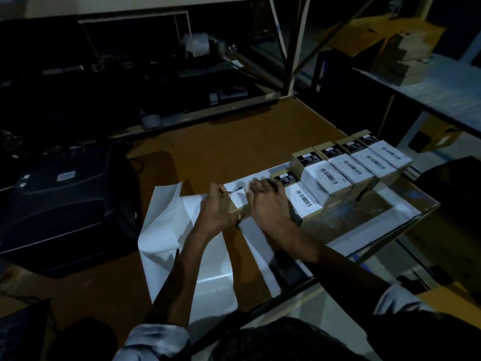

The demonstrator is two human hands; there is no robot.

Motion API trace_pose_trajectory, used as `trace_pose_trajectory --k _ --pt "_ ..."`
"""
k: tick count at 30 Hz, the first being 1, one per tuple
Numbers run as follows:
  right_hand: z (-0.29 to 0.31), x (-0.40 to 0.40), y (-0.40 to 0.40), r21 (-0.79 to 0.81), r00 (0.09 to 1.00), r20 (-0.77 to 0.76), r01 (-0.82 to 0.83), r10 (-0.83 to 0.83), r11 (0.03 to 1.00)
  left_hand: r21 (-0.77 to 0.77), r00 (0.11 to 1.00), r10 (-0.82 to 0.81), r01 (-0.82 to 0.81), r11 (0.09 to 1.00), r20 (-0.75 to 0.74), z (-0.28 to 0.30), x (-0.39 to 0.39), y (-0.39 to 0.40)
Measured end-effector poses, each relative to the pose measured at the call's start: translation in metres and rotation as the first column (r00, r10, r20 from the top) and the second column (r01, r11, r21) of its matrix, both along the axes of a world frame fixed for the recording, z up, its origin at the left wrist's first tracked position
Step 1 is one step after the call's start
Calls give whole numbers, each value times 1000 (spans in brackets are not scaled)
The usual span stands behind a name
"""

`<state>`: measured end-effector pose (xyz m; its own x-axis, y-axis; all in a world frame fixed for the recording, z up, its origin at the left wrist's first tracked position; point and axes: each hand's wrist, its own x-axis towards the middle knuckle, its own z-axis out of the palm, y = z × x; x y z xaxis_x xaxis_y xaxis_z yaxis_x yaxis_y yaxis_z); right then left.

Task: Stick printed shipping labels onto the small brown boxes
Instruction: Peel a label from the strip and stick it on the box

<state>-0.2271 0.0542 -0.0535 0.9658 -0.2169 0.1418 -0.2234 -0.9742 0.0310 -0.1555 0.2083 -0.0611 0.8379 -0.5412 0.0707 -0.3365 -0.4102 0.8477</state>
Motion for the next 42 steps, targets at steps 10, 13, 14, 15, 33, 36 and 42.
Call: trace_pose_trajectory --k 10,13,14,15,33,36,42 --pt "-13 -31 33 53 993 88 -85 80 995 -14 1000 -1 1 1000 -19 -2 -2 2" --pt "-11 -25 8 90 988 97 113 -122 989 -5 1000 11 -11 1000 -16 -1 -3 0" --pt "-13 -24 10 100 980 103 158 -168 982 1 1000 18 -18 1000 -6 -1 -4 0" --pt "-16 -24 18 92 981 91 160 -169 983 3 1000 26 -26 1000 -3 -2 -4 0" --pt "-3 -52 14 245 954 299 -73 -4 967 9 1000 27 -27 1000 5 -1 -9 4" --pt "11 -53 -5 479 887 411 -14 -210 878 -17 999 -24 25 1000 43 0 -20 3" --pt "-1 -50 -32 690 988 103 14 -117 724 176 946 -78 22 984 315 -5 -32 1"
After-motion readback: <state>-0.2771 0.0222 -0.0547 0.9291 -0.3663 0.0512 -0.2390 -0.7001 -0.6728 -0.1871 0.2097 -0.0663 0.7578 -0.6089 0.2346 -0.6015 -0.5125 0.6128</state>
